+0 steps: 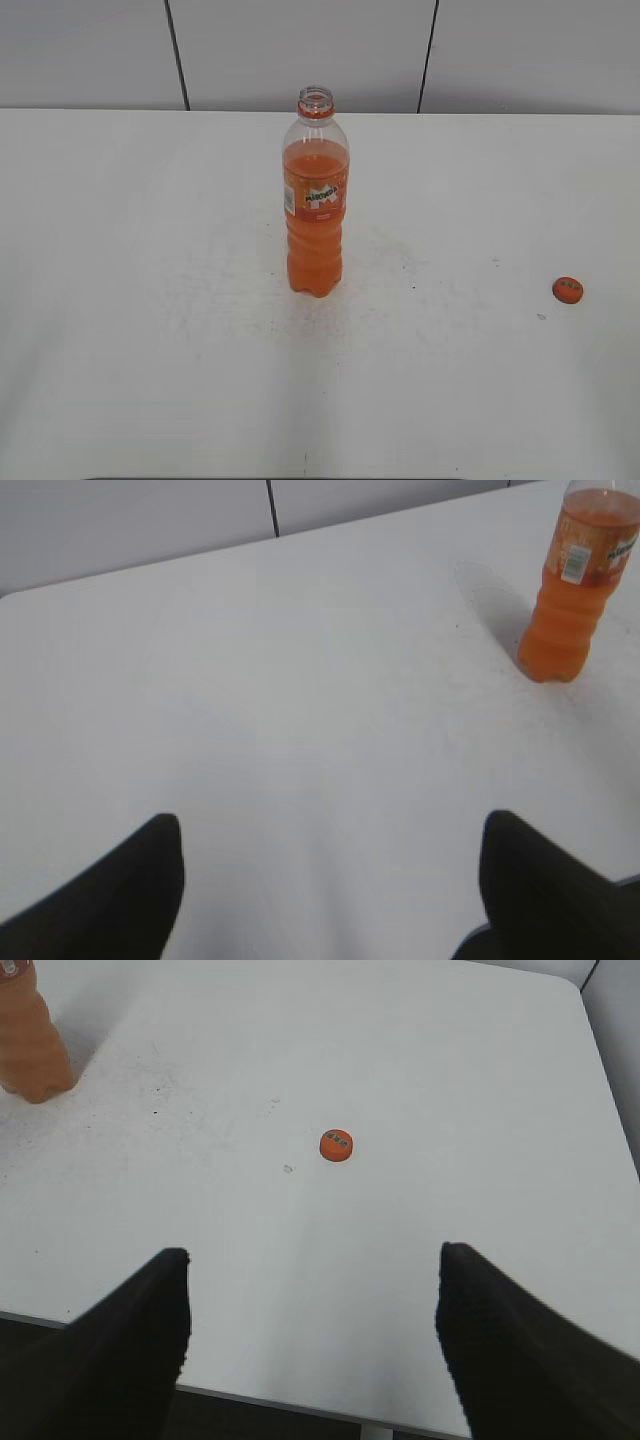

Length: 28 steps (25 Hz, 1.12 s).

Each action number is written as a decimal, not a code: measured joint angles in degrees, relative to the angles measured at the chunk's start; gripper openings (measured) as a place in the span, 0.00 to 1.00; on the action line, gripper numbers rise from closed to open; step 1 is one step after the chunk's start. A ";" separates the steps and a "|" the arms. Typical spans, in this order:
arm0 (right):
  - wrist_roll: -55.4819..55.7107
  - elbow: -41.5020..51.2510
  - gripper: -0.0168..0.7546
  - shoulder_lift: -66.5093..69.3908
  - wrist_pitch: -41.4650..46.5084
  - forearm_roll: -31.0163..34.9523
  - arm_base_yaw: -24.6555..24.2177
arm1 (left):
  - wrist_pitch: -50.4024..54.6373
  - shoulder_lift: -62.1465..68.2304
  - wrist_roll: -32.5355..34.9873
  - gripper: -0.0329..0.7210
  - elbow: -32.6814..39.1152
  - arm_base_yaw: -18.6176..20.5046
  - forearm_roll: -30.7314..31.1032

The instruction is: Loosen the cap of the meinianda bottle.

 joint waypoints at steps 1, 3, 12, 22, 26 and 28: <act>0.00 0.00 0.77 0.00 0.00 0.06 0.00 | 0.00 -1.05 0.00 0.78 0.00 0.00 -0.32; 0.00 0.00 0.77 0.00 0.06 0.32 0.00 | 0.00 -2.26 0.00 0.78 0.00 0.00 -1.45; 0.05 0.00 0.77 0.00 0.13 0.77 0.00 | 0.01 -2.45 0.00 0.78 0.00 0.05 -2.32; 0.05 0.00 0.77 -0.02 0.13 0.91 0.00 | 0.01 -2.45 0.00 0.78 0.00 3.68 -2.65; 0.05 0.00 0.77 -0.02 0.13 0.91 0.00 | 0.01 -2.45 0.00 0.78 0.00 7.95 -2.65; 0.05 0.00 0.77 -0.02 0.13 0.96 0.00 | 0.01 -2.45 0.00 0.78 0.00 8.64 -2.65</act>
